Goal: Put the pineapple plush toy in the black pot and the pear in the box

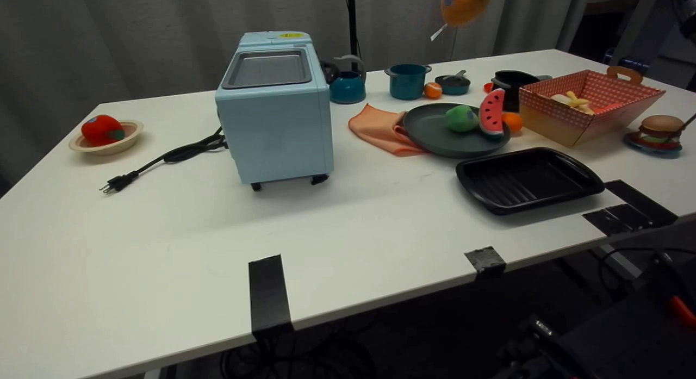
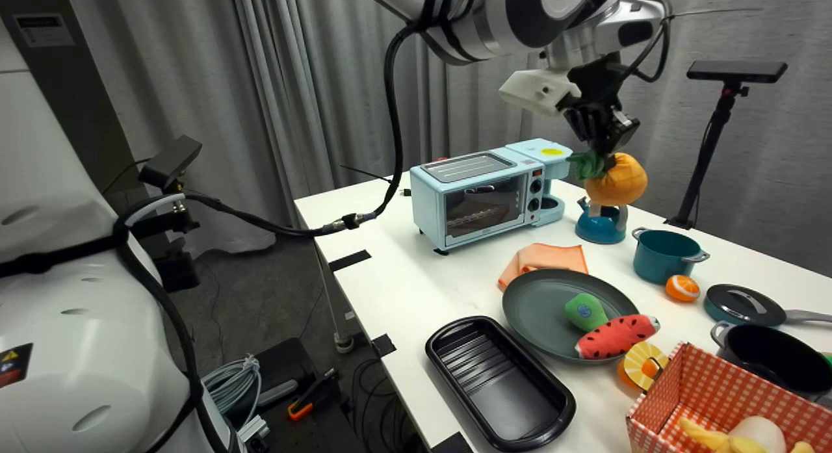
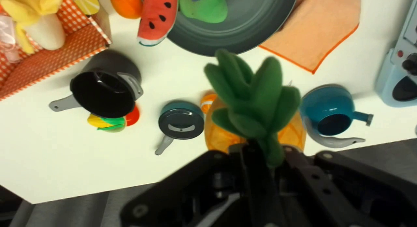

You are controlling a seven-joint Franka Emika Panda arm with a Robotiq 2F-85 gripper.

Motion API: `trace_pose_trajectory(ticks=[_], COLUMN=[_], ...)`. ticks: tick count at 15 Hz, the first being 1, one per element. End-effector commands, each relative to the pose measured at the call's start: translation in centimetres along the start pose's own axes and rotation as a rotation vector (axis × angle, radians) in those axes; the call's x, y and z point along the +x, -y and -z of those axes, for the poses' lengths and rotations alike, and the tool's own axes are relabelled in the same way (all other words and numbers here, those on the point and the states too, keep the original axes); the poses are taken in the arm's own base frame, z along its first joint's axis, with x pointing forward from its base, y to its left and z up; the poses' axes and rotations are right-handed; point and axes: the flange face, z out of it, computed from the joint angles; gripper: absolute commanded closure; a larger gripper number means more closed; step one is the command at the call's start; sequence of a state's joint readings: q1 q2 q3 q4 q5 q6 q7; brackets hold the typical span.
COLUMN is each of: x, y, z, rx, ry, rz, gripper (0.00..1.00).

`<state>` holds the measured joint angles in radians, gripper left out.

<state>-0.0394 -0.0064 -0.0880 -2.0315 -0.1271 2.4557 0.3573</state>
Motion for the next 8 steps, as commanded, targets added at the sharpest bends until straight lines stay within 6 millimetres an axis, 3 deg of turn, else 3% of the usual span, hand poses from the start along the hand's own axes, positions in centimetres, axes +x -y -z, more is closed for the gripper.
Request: trace_pose_trajectory(ticks=[1,8], x=[1.6,5.7], y=[-5.1,-14.9], z=[1.0,1.5], rx=[-0.015,-0.058], ry=[-0.040,-0.067], rz=[-0.099,-0.292], gripper=[0.98,0.98])
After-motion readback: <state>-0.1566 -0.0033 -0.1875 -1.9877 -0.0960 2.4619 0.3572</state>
